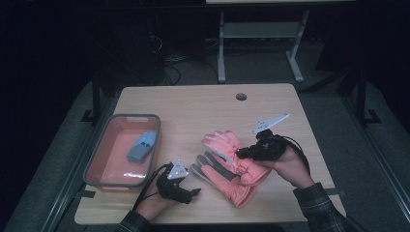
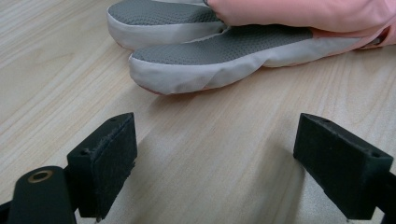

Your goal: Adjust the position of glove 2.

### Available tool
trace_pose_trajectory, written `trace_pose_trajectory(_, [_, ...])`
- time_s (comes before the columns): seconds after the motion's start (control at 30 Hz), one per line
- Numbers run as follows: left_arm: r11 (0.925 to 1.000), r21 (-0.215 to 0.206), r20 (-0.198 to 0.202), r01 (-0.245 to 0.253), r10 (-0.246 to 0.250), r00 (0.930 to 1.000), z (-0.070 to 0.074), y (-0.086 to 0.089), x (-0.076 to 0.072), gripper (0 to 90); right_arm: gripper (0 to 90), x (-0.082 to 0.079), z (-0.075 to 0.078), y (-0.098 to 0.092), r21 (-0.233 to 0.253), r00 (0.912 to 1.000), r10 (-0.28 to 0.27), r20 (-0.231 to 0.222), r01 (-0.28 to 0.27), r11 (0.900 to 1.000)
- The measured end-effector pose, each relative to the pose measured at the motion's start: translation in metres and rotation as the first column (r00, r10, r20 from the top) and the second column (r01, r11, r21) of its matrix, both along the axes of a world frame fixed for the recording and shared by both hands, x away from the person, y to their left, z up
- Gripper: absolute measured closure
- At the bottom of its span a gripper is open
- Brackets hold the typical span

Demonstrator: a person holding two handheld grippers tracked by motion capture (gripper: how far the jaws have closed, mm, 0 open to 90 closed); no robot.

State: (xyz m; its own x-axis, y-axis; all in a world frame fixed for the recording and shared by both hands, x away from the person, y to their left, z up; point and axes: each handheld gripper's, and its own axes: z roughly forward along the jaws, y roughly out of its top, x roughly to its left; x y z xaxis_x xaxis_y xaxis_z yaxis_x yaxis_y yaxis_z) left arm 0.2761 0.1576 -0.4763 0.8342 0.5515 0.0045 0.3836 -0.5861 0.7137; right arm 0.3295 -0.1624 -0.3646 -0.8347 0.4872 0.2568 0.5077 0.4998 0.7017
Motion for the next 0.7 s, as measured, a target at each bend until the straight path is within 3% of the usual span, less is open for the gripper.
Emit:
trace_pose_trajectory(0.33, [1.0000,-0.005,0.000,-0.002,0.002,1.0000,0.000,0.000,0.000,12.6,87.9,-0.014,-0.004,0.023,-0.014,0.9992,0.037,-0.016,-0.038,0.999])
trace_pose_trajectory(0.7, [0.9999,-0.010,-0.004,-0.004,0.004,1.0000,0.000,-0.001,0.000,12.6,87.8,-0.012,-0.028,0.044,-0.074,0.9974,0.052,-0.050,-0.056,0.996])
